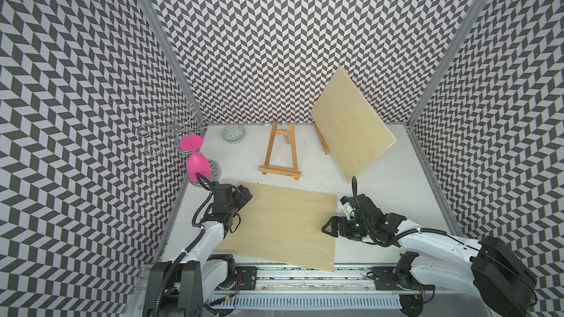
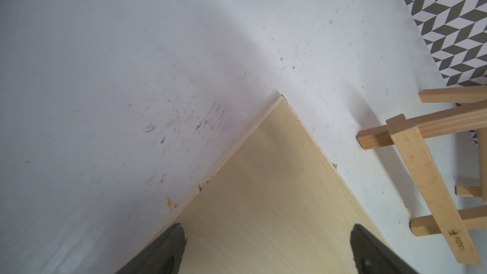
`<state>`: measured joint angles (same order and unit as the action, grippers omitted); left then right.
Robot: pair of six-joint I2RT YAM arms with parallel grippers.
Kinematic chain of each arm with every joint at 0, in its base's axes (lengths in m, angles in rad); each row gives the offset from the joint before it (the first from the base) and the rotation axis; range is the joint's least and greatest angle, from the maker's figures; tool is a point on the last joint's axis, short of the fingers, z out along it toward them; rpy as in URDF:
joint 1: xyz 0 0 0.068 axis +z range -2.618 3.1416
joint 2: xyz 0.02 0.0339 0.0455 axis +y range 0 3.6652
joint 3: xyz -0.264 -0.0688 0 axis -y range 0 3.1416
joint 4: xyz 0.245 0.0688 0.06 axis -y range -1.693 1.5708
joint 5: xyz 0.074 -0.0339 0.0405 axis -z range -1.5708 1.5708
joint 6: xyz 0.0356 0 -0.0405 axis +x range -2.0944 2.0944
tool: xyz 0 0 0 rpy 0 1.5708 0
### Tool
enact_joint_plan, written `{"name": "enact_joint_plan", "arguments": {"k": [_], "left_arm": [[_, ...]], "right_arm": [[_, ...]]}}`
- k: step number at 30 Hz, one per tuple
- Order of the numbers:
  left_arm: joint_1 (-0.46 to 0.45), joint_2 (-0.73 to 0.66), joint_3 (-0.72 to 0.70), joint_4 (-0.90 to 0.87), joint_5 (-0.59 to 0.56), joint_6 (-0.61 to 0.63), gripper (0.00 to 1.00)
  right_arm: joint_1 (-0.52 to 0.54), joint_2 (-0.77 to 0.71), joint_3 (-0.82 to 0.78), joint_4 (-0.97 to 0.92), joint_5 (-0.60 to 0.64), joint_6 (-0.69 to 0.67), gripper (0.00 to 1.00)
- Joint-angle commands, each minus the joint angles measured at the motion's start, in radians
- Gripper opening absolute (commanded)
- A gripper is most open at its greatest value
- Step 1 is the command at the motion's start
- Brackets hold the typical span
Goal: Assemble the easel
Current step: Pick up the drawing board from the center of the board.
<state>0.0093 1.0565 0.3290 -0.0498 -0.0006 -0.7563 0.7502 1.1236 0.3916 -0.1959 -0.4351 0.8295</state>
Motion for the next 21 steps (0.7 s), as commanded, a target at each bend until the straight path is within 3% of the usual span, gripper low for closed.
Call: {"name": "enact_joint_plan", "arguments": {"k": [1, 7, 11, 17, 21], "left_arm": [[0.018, -0.001, -0.013, -0.166, -0.075, -0.021, 1.00], [0.079, -0.015, -0.002, -0.219, -0.103, -0.041, 1.00], [0.082, 0.056, -0.004, -0.201, -0.014, -0.025, 1.00], [-0.012, 0.122, -0.006, -0.208, 0.093, -0.044, 1.00], [-0.086, 0.120, -0.031, -0.202, 0.159, -0.084, 1.00]], "right_arm": [[0.007, 0.019, -0.013, 0.070, 0.042, 0.024, 0.99], [0.006, 0.056, -0.031, 0.144, 0.047, 0.021, 0.99], [0.005, 0.079, -0.019, 0.149, 0.069, 0.017, 0.99], [-0.039, 0.128, 0.019, 0.153, 0.085, 0.004, 0.99], [-0.123, 0.181, 0.022, 0.213, 0.007, -0.021, 0.99]]}}
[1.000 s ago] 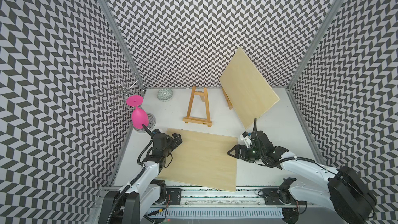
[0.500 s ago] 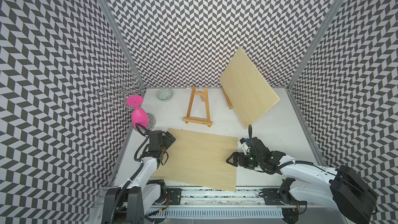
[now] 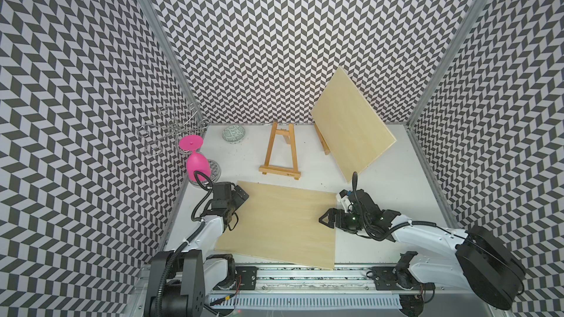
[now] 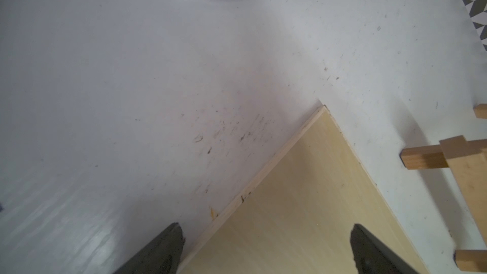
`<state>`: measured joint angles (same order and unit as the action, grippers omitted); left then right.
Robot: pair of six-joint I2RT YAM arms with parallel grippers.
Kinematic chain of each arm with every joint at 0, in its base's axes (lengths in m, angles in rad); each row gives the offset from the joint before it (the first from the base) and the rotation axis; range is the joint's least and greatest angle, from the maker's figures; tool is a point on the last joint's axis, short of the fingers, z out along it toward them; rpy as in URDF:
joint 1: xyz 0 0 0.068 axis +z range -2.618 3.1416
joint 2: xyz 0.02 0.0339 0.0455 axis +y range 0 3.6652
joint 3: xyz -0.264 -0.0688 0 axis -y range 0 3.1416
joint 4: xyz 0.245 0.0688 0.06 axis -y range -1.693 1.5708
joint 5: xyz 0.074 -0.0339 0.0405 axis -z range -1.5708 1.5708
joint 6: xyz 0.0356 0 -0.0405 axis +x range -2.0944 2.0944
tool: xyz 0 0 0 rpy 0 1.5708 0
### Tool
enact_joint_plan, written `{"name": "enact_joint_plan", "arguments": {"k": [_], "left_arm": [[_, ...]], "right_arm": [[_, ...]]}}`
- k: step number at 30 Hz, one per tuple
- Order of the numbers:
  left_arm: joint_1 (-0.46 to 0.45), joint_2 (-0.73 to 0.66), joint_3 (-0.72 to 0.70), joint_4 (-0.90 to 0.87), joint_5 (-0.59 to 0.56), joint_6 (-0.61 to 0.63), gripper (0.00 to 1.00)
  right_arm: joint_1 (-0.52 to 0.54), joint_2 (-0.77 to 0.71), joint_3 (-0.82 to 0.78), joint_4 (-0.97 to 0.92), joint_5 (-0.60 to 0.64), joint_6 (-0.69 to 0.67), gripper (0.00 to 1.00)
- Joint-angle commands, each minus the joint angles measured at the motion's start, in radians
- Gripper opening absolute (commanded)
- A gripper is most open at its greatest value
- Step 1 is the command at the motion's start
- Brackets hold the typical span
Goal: Assemble the easel
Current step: Pick up the drawing board from the center of the board.
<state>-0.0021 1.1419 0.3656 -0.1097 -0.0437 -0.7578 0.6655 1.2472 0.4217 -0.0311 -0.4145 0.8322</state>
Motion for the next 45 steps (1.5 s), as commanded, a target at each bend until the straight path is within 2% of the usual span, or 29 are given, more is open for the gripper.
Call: {"name": "enact_joint_plan", "arguments": {"k": [1, 4, 6, 9, 12, 16, 19, 22, 28, 29, 32, 35, 39, 43, 45], "left_arm": [[-0.107, 0.029, -0.066, -0.149, 0.195, -0.094, 1.00], [-0.180, 0.020, -0.070, -0.166, 0.204, -0.113, 1.00], [-0.197, 0.019, -0.073, -0.178, 0.224, -0.108, 1.00], [-0.252, 0.000, -0.080, -0.190, 0.186, -0.111, 1.00], [-0.259, -0.013, -0.072, -0.211, 0.133, -0.109, 1.00], [-0.260, -0.065, -0.077, -0.225, 0.054, -0.128, 1.00], [-0.263, -0.114, -0.078, -0.245, 0.021, -0.141, 1.00], [-0.263, -0.137, -0.098, -0.223, 0.048, -0.122, 1.00], [-0.300, -0.100, -0.088, -0.215, 0.065, -0.107, 1.00], [-0.302, -0.090, -0.092, -0.207, 0.086, -0.107, 1.00], [-0.324, -0.053, -0.111, -0.150, 0.190, -0.098, 1.00], [-0.355, -0.043, -0.125, -0.120, 0.216, -0.107, 1.00], [-0.360, -0.052, -0.173, -0.048, 0.303, -0.147, 1.00], [-0.375, -0.090, -0.213, -0.036, 0.308, -0.170, 1.00], [-0.377, -0.103, -0.231, -0.010, 0.325, -0.187, 1.00]], "right_arm": [[-0.054, 0.076, -0.003, 0.063, -0.031, -0.036, 0.99], [-0.081, 0.125, 0.048, 0.045, -0.041, -0.093, 0.99], [-0.092, 0.148, 0.083, 0.024, -0.032, -0.118, 0.99], [-0.104, 0.155, 0.120, -0.020, 0.003, -0.151, 0.99], [-0.132, 0.130, 0.144, -0.106, 0.051, -0.186, 0.99], [-0.142, 0.046, 0.135, -0.236, 0.174, -0.193, 0.99], [-0.142, 0.009, 0.115, -0.312, 0.197, -0.203, 0.99], [-0.141, -0.018, 0.073, -0.332, 0.171, -0.202, 0.99], [-0.100, -0.040, 0.026, -0.327, 0.072, -0.183, 0.99], [-0.091, -0.038, 0.017, -0.298, 0.033, -0.182, 0.99], [-0.082, -0.015, 0.007, -0.178, -0.188, -0.193, 0.99], [-0.078, -0.077, 0.070, -0.138, -0.270, -0.202, 0.99], [-0.094, -0.161, 0.079, 0.029, -0.353, -0.090, 0.99], [-0.116, -0.165, 0.036, 0.291, -0.505, 0.030, 0.99], [-0.118, -0.190, 0.029, 0.356, -0.524, 0.065, 0.99]]}}
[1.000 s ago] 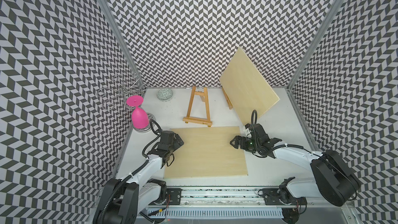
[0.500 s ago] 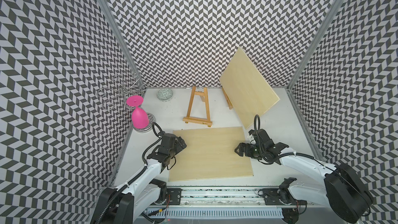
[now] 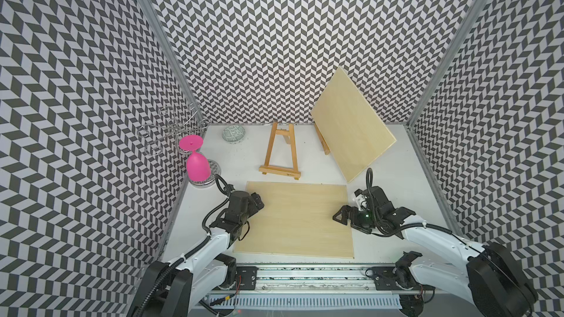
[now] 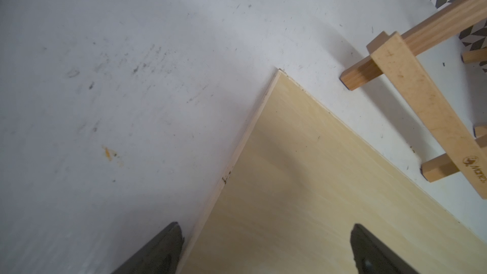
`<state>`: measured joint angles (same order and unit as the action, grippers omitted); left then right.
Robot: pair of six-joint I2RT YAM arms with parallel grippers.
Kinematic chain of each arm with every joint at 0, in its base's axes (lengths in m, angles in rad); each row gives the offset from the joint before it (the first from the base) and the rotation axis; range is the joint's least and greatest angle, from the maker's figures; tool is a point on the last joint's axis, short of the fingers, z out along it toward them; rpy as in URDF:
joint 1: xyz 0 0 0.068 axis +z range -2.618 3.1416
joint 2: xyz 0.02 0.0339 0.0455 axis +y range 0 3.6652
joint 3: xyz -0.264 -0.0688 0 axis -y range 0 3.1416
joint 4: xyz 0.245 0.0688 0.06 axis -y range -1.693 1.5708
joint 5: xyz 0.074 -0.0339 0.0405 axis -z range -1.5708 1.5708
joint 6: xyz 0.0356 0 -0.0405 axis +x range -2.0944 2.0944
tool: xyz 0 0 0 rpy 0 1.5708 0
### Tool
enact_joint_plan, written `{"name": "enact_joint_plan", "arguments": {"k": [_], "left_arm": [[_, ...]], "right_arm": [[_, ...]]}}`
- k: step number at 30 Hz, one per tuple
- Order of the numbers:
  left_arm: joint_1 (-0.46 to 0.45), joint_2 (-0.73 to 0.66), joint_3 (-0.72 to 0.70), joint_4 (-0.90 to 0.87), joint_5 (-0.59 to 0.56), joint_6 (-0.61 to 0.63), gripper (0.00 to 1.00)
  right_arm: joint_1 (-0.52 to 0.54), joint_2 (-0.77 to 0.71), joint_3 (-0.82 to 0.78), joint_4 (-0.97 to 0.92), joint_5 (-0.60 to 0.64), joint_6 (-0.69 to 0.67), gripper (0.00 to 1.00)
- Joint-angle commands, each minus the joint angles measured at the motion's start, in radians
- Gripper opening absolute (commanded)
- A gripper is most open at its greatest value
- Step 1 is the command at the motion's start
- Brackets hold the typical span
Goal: Assemble the easel
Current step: Pick up the drawing board from the center of the board.
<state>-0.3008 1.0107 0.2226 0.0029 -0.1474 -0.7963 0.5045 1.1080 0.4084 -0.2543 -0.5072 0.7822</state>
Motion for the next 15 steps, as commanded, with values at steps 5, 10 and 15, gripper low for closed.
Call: {"name": "enact_joint_plan", "arguments": {"k": [5, 10, 15], "left_arm": [[-0.078, 0.012, -0.092, -0.158, 0.422, -0.157, 1.00], [-0.077, -0.054, -0.109, -0.184, 0.412, -0.162, 1.00], [-0.072, -0.068, -0.123, -0.178, 0.423, -0.176, 1.00]], "right_arm": [[0.037, -0.114, 0.003, 0.700, -0.418, 0.232, 0.99], [-0.007, -0.169, -0.043, 0.796, -0.482, 0.327, 0.99], [-0.082, -0.245, -0.078, 0.770, -0.529, 0.352, 0.99]]}}
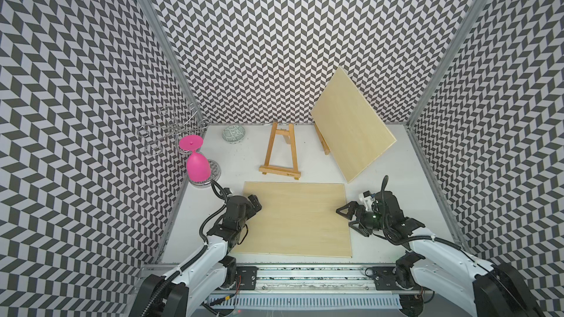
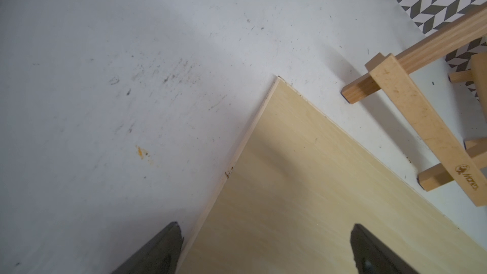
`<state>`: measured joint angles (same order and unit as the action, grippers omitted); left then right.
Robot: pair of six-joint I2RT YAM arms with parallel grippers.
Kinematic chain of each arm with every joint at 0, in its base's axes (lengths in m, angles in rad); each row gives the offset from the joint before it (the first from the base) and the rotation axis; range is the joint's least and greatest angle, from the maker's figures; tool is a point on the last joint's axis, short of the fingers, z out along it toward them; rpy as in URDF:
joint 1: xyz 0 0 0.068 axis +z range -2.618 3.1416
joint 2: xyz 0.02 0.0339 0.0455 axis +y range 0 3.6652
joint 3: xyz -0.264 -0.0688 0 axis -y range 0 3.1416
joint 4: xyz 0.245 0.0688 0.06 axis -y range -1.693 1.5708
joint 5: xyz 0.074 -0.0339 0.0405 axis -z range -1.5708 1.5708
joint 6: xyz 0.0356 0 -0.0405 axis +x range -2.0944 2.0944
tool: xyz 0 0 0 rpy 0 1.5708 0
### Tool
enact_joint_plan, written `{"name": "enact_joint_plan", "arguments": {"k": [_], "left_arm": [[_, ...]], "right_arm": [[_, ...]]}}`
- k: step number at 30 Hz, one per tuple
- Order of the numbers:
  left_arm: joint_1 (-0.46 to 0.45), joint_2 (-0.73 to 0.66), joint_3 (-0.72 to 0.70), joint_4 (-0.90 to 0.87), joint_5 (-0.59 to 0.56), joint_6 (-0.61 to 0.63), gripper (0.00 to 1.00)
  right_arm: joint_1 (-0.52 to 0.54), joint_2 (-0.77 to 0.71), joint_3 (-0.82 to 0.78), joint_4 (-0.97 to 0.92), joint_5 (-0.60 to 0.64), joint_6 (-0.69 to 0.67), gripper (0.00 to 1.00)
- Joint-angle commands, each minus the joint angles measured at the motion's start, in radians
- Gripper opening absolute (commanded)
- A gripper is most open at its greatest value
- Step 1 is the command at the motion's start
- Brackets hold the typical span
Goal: Assemble the easel
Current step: Pick up the drawing board from the center of the board.
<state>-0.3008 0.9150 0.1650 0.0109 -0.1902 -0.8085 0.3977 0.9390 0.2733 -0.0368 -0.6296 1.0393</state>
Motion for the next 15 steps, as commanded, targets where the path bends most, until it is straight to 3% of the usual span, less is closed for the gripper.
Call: {"name": "enact_joint_plan", "arguments": {"k": [1, 10, 15], "left_arm": [[-0.071, 0.030, -0.060, -0.190, 0.464, -0.163, 1.00], [-0.064, 0.031, -0.090, -0.154, 0.501, -0.192, 1.00], [-0.064, 0.007, -0.105, -0.134, 0.519, -0.201, 1.00]], "right_arm": [[0.020, -0.085, 0.046, 0.560, -0.421, 0.096, 0.99], [0.031, -0.110, 0.073, 0.348, -0.503, -0.032, 0.99], [0.054, -0.098, 0.036, 0.430, -0.533, 0.033, 0.99]]}}
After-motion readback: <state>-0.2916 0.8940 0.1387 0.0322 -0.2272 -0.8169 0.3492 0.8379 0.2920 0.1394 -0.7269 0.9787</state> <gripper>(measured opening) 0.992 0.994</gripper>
